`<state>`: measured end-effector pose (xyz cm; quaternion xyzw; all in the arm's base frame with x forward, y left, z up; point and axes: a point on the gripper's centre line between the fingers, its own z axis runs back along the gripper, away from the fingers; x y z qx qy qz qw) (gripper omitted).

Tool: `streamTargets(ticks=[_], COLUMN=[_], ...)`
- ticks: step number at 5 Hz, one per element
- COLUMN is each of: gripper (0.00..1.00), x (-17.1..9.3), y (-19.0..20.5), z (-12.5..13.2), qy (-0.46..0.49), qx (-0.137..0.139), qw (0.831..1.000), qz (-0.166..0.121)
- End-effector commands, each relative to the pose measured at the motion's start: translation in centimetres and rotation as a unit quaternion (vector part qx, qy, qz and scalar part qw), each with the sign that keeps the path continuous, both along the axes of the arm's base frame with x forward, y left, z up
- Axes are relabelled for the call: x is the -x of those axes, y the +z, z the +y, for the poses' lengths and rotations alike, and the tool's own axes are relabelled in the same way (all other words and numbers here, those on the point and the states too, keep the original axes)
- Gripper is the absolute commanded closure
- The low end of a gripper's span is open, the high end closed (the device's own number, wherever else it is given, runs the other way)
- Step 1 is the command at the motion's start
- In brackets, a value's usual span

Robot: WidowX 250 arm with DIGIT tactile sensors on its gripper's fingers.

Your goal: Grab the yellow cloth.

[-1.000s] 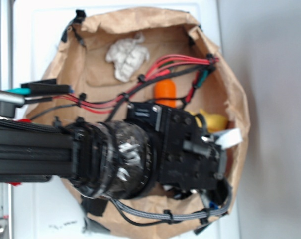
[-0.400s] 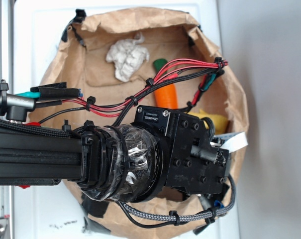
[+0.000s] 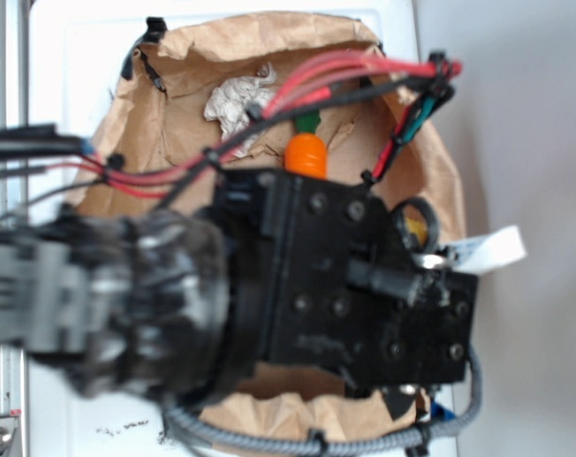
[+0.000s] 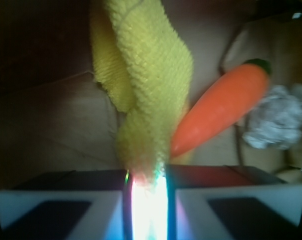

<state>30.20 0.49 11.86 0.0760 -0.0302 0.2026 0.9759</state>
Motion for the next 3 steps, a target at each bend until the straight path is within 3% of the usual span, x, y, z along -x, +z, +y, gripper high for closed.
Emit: streamTargets(ticks=[1, 2, 3], gripper=[1.0, 1.0, 1.0], x=[2.4, 3.9, 4.4], y=[7.1, 8.6, 9.0], z=[4.4, 6.5, 6.4], qy=[0.019, 0.011, -0.002], qx=[0.034, 0.098, 0.083], qw=[0.997, 0.989, 0.991], qz=[-0.067, -0.11, -0.1])
